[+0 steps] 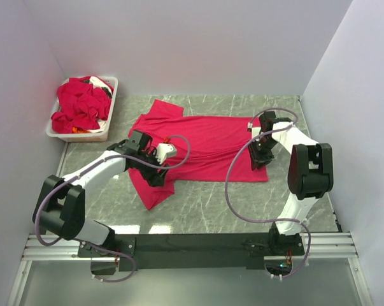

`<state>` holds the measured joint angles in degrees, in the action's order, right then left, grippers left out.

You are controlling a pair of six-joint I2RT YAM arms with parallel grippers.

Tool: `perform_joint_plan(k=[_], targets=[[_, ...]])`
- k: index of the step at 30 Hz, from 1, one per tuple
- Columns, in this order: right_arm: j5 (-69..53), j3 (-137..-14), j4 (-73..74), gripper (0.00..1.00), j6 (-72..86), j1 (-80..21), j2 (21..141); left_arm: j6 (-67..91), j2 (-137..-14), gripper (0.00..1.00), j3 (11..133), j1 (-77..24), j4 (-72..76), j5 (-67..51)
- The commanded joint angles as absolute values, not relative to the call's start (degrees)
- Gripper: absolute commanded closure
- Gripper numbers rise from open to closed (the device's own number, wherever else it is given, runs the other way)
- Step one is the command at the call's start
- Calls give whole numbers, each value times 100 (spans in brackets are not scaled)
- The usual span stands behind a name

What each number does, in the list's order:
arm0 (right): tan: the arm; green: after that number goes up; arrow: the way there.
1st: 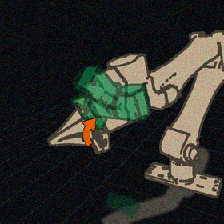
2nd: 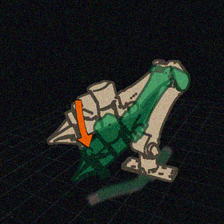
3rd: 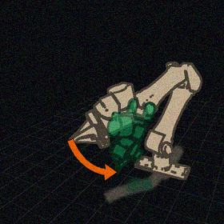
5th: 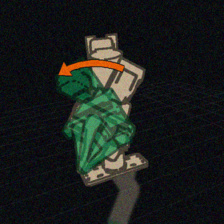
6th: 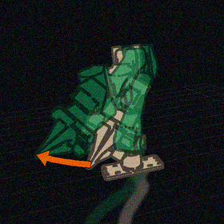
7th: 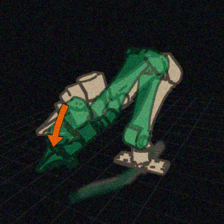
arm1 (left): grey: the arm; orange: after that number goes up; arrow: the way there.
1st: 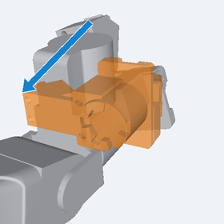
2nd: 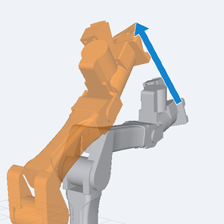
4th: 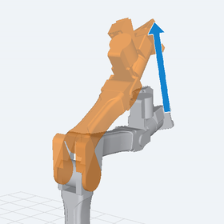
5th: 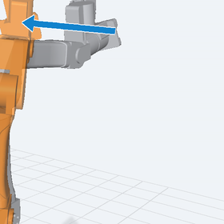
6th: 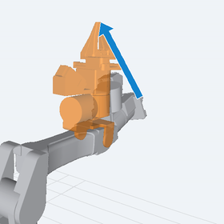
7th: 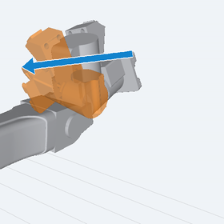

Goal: Fold and stack the t-shirts
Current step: Flatten the tshirt out

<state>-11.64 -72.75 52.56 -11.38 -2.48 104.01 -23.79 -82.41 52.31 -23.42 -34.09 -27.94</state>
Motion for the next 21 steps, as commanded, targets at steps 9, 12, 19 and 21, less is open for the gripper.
perform_joint_plan(k=[9, 12, 19, 21], targets=[[-1081, -7312, 4948, 65, -1134, -167, 10441, -2320, -8578, 32, 5045, -3277, -2760, -1750], [-1099, -7356, 4983, 65, -1151, -115, 10485, -2469, -8613, 36, 4966, -3453, -2707, -1512], [-1142, -7400, 5001, 66, -1169, -44, 10538, -2619, -8543, 42, 4746, -3639, -2575, -1134], [-1143, -7400, 5001, 66, -1178, -44, 10538, -2602, -8525, 48, 4685, -3630, -2488, -942]])
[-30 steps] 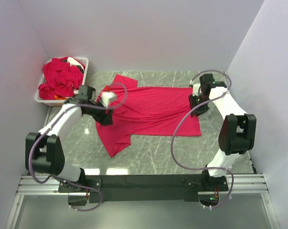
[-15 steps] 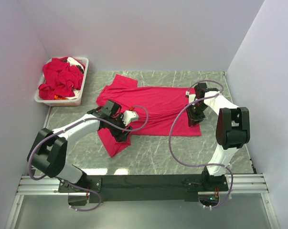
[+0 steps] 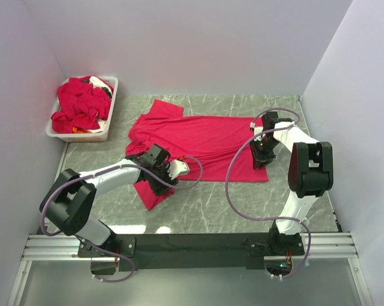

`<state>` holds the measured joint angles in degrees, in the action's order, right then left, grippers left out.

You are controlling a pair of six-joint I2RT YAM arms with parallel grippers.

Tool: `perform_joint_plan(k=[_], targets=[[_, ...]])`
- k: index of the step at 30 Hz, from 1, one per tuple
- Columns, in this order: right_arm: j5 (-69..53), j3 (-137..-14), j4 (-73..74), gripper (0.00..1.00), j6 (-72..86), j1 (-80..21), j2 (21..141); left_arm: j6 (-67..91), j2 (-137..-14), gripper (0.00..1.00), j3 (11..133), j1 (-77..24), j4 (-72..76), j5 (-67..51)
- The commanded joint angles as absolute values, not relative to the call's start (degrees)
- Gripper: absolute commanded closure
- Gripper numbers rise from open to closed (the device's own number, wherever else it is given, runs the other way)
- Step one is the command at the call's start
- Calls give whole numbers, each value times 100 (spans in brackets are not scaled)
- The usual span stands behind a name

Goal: Fold and stack the t-shirts
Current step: Flatten the tshirt out

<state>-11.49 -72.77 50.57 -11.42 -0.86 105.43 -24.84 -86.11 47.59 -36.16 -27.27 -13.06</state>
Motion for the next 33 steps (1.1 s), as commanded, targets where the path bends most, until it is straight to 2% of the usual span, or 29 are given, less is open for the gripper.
perform_joint_plan(k=[1, 4, 5, 8, 11, 14, 18, 21, 27, 29, 33], targets=[[-1143, -7400, 5001, 66, -1178, -35, 10538, -2602, -8525, 51, 4685, -3630, -2426, -888], [-1151, -7400, 5001, 66, -1178, -35, 10538, -2593, -8552, 64, 4763, -3639, -2417, -870], [-1160, -7400, 5001, 66, -1186, -35, 10547, -2584, -8534, 72, 4798, -3639, -2434, -896], [-1151, -7374, 5010, 66, -1195, -35, 10521, -2558, -8455, 85, 5026, -3639, -2557, -1107], [-1134, -7357, 5001, 66, -1213, -35, 10521, -2558, -8429, 94, 5202, -3630, -2732, -1414], [-1160, -7348, 5010, 67, -1222, -35, 10529, -2496, -8472, 97, 5352, -3639, -2829, -1695], [-1160, -7304, 4992, 66, -1239, -35, 10538, -2373, -8622, 94, 5511, -3656, -2874, -1986], [-1186, -7295, 5001, 66, -1257, -35, 10547, -2303, -8832, 88, 5528, -3682, -2804, -2109], [-1248, -7365, 5062, 66, -1257, -26, 10600, -2276, -9290, 67, 5511, -3770, -2768, -2250], [-1248, -7383, 5098, 67, -1274, -35, 10591, -2233, -9290, 57, 5502, -3770, -2847, -2250], [-1283, -7392, 5185, 68, -1327, -26, 10503, -2250, -8676, 51, 5370, -3674, -3067, -2618]])
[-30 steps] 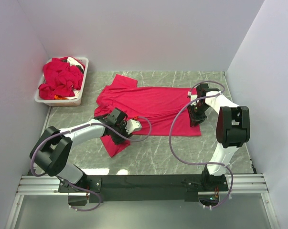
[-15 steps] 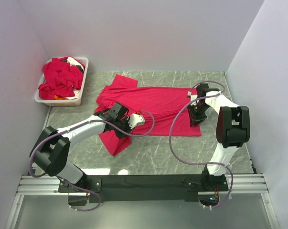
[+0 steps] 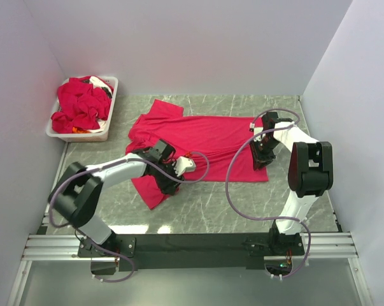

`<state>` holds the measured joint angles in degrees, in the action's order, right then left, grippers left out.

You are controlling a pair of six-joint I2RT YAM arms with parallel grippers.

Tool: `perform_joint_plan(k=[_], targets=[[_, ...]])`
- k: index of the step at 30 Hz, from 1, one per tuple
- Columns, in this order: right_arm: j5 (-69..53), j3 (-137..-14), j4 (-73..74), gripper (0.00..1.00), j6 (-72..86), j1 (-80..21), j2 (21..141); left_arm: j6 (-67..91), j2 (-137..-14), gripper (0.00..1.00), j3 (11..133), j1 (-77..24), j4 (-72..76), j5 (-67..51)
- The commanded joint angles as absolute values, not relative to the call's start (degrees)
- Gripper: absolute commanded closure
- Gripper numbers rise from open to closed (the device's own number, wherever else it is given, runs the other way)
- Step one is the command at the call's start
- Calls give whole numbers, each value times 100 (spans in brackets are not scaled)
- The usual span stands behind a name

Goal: Fold and stack the t-shirts
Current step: Flatten the tshirt out

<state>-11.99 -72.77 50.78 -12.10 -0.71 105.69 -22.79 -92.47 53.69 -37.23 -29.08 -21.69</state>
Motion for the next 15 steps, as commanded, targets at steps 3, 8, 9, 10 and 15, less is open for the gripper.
perform_joint_plan(k=[3, 8, 9, 10, 15], targets=[[-1240, -7357, 5273, 68, -1423, -35, 10328, -2250, -8026, 48, 5300, -3464, -3348, -2891], [-1020, -7356, 5282, 69, -1538, -26, 10143, -2522, -7611, 44, 5309, -2736, -3858, -3086], [-1002, -7391, 5300, 71, -1538, -26, 10169, -2575, -7655, 45, 5282, -2638, -3884, -3033], [-993, -7418, 5309, 71, -1547, -26, 10247, -2645, -7794, 48, 5221, -2558, -3867, -2971], [-949, -7523, 5256, 76, -1538, -35, 10590, -2681, -8226, 52, 5036, -2435, -3429, -2147]])
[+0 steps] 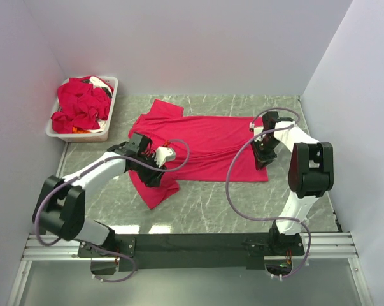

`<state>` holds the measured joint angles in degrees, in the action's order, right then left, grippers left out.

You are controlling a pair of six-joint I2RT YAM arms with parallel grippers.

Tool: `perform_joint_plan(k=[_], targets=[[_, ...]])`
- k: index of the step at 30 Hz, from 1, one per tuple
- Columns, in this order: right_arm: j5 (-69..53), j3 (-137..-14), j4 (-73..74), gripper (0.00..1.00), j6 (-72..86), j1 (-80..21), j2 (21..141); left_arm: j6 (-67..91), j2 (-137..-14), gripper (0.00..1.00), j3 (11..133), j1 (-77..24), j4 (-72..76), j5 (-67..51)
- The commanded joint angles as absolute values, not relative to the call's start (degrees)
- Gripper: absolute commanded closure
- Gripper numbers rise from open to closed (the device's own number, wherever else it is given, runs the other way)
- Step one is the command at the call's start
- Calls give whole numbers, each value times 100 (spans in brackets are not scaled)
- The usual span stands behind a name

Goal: Fold and stack the t-shirts
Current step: Flatten the tshirt out

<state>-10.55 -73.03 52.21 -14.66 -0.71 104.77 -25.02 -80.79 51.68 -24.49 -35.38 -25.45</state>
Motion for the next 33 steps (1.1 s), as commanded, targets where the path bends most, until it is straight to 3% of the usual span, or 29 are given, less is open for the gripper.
perform_joint_plan(k=[1, 8, 17, 26, 33], targets=[[-897, -7506, 5221, 76, -1538, -44, 10687, -2715, -8348, 52, 4975, -2426, -3306, -2031], [-572, -7190, 5098, 76, -1661, -97, 10872, -3102, -8561, 54, 4536, -2443, -3383, -1521], [-264, -6601, 5247, 76, -1942, -97, 10433, -3393, -7700, 55, 3973, -3154, -4428, -1512], [-307, -6336, 5853, 72, -2513, -97, 9818, -3788, -7330, 50, 4411, -3349, -5607, -2030], [-729, -7171, 5959, 71, -2241, -35, 9887, -3428, -7793, 51, 5500, -2146, -4923, -2110]])
